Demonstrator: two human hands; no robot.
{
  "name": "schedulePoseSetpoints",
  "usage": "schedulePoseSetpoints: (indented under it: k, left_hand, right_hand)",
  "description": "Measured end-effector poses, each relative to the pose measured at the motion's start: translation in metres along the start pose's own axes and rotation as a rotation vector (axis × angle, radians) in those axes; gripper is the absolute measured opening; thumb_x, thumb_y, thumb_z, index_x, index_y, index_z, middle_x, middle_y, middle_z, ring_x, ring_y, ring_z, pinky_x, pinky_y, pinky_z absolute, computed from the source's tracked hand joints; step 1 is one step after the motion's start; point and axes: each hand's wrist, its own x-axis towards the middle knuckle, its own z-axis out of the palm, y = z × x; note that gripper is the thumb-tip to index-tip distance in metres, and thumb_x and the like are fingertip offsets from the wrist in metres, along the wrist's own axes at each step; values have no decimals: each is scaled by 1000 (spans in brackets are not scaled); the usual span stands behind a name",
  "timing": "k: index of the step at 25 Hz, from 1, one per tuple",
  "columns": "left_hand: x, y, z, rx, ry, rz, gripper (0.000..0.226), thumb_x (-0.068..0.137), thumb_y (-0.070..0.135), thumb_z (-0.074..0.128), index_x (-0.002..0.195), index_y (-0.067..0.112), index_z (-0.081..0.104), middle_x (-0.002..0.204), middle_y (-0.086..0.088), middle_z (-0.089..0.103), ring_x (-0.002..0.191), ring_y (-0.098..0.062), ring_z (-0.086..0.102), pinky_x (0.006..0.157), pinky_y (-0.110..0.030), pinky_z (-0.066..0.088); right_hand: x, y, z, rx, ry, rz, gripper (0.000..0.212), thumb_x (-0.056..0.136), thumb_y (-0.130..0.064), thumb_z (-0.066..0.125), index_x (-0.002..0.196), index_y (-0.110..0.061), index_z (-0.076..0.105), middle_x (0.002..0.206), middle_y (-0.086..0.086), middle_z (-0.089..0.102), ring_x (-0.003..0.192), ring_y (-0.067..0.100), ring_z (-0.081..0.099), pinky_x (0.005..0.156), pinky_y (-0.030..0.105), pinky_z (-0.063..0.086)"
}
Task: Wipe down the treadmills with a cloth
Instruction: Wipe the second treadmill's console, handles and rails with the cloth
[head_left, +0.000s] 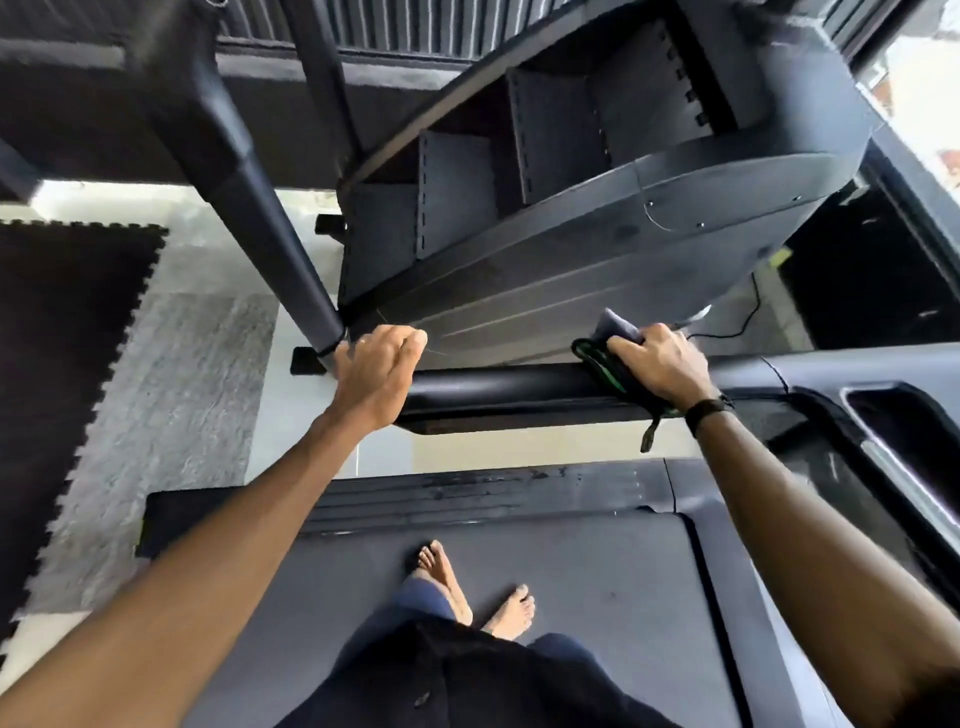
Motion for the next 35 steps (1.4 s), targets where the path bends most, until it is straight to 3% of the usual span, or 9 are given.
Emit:
schedulePoseSetpoints:
  k: [2,7,13,16,21,23,28,31,35]
  left_hand:
    - [1,-6,2,165,-142,168,60,95,57,8,115,31,59,126,7,58,122,-19,52,112,-60,18]
    - [20,0,0,345,-539,700,78,91,71,-4,156,32,15,163,1,22,149,-12,20,122,-47,-2]
    - [41,-6,5,-116,-802,698,76,94,62,9,156,21,23,161,2,27,149,-9,21,123,-36,16]
    - [45,-17,14,-341,-860,593,67,100,61,15,150,22,38,153,-1,43,144,-14,36,120,-45,26]
    - [34,-7,-2,-473,-757,418,50,105,48,27,105,11,61,99,0,65,94,-13,57,84,-22,45]
    - [29,-13,-3,-493,-800,396,53,104,51,29,105,10,62,91,2,65,83,-5,58,75,-18,47]
    - [43,-9,7,-534,-887,485,47,90,61,38,117,34,67,115,2,67,104,-7,62,94,-27,46]
    - [48,-8,8,-424,-794,624,38,101,26,47,134,11,58,133,-5,62,121,-9,58,102,-18,44]
    - [54,-12,13,-423,-812,617,40,98,17,51,137,9,54,132,-7,63,123,-20,59,107,-34,46]
  right_hand:
    - [-12,-6,9,-35,114,11,52,83,-52,51,87,-5,70,95,23,70,94,40,63,76,38,41]
    - [-33,-27,29,-62,359,66,52,74,-54,45,67,-8,67,68,9,64,77,31,63,76,37,42]
    - [-55,-85,77,101,596,289,37,70,-50,53,76,-19,72,86,0,71,104,23,57,101,35,31]
    - [-81,-128,117,326,758,318,39,72,-45,54,91,-21,79,118,-3,71,125,27,51,117,33,17]
    - [-115,-206,163,1103,1098,374,55,84,-16,59,138,-23,60,160,0,34,151,18,20,125,32,12]
    - [-117,-241,183,1540,1216,503,62,86,-25,57,146,-38,47,159,0,37,148,19,31,121,44,28]
    - [-104,-294,219,1957,1307,791,70,78,-59,54,138,-23,54,124,-3,69,114,15,65,100,47,50]
    - [-104,-301,207,2126,1330,805,77,75,-70,65,137,-25,54,121,-5,70,107,4,67,95,31,55]
    - [-99,-272,201,2151,1389,810,73,69,-60,77,129,-22,59,112,-4,72,96,3,70,79,16,56]
